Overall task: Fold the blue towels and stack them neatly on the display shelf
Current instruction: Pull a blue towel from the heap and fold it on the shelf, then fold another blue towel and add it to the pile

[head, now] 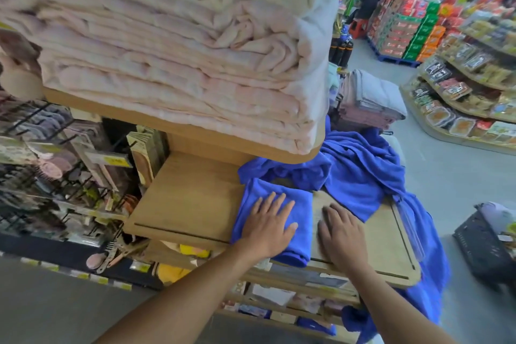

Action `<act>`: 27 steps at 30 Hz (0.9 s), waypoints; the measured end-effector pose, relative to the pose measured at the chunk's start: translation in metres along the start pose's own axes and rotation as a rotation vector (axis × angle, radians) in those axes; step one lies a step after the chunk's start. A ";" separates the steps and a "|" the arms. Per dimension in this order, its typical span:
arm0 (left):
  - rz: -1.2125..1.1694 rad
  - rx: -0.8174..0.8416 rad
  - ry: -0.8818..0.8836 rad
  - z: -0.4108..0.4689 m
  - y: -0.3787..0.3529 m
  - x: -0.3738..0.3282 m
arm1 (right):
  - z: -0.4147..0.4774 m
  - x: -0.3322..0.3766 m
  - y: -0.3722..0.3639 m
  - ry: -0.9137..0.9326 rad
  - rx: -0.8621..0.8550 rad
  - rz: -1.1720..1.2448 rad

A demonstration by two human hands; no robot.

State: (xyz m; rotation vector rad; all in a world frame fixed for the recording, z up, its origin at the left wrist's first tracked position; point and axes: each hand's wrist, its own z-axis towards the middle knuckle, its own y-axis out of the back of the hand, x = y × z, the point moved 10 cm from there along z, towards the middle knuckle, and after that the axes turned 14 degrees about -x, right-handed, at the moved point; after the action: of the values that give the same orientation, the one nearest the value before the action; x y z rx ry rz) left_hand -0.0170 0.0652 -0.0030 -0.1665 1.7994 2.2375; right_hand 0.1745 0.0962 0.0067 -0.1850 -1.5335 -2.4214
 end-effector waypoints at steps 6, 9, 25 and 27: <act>0.065 -0.014 -0.059 -0.021 0.013 0.050 | 0.000 -0.004 -0.001 0.005 0.016 -0.002; 0.098 -0.032 -0.050 -0.036 0.033 0.100 | -0.001 -0.008 -0.005 0.026 0.032 -0.015; -0.080 -0.257 0.094 0.005 0.109 0.184 | -0.001 -0.001 -0.009 0.036 0.008 -0.038; -0.166 -0.377 -0.029 0.020 0.116 0.123 | -0.001 0.001 -0.007 0.027 0.016 -0.030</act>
State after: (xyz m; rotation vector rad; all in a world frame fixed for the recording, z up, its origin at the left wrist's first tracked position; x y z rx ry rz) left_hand -0.1655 0.0781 0.0798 -0.3399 1.2807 2.4176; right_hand 0.1718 0.0983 0.0001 -0.1269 -1.5547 -2.4239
